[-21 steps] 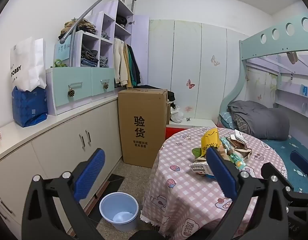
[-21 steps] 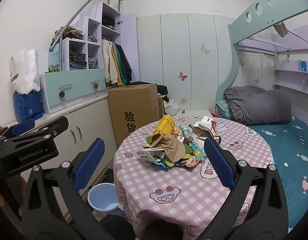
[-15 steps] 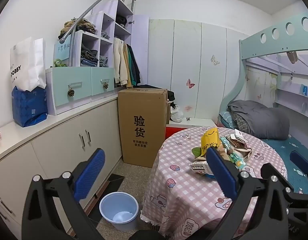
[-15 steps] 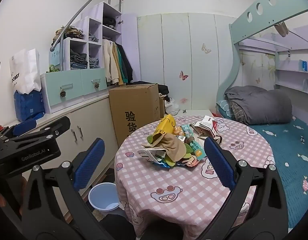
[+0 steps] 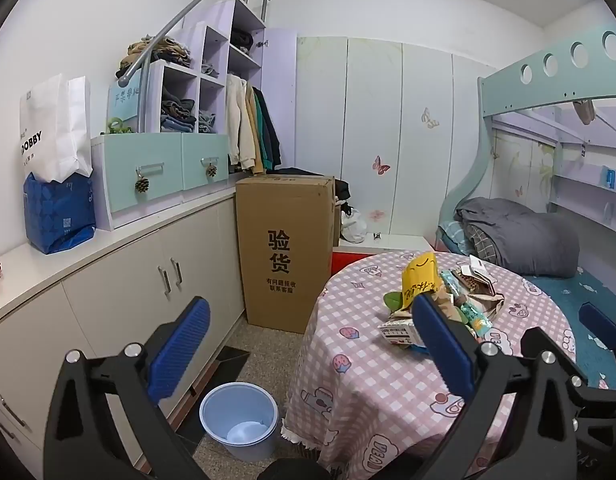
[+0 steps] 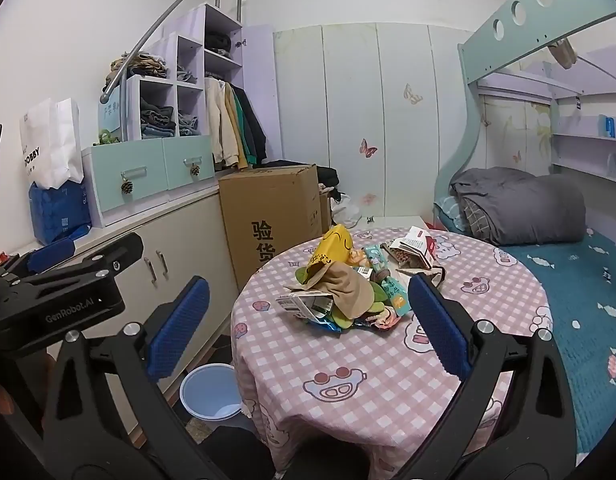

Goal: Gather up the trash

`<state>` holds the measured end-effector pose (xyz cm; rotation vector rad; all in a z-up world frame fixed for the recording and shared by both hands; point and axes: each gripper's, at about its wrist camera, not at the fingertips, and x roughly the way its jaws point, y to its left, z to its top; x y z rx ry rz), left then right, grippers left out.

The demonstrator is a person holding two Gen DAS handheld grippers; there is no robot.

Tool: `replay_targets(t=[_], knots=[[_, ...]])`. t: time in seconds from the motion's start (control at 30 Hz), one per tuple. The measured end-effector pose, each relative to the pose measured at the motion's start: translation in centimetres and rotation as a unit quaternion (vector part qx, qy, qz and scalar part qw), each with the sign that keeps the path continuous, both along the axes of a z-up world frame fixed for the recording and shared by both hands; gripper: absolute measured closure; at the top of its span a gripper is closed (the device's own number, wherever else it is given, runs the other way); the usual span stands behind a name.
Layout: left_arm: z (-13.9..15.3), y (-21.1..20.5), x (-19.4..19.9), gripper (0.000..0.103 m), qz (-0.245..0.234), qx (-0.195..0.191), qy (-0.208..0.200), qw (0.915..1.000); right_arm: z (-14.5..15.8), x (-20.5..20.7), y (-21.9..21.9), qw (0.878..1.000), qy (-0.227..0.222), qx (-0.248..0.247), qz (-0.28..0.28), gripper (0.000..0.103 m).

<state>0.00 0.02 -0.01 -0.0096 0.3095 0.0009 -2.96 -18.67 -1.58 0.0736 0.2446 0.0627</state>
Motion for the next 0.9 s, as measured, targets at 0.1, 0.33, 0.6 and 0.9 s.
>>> replay_targets(t=[0.1, 0.33, 0.6, 0.9], knots=[[0.0, 0.0, 0.0, 0.004, 0.0, 0.0, 0.0, 1.0, 0.1, 0.0, -0.1, 1.0, 0.001, 0.001, 0.0, 0.006], [-0.9, -0.3, -0.2, 0.004, -0.001, 0.0, 0.0, 1.0, -0.6, -0.3, 0.3, 1.0, 0.002, 0.003, 0.001, 0.006], [-1.1, -0.5, -0.2, 0.004, -0.001, 0.001, 0.001, 1.0, -0.7, -0.3, 0.3, 1.0, 0.004, 0.005, 0.001, 0.006], [-1.2, -0.5, -0.2, 0.004, 0.0, 0.001, 0.001, 1.0, -0.6, -0.1, 0.2, 1.0, 0.006, 0.006, 0.001, 0.006]])
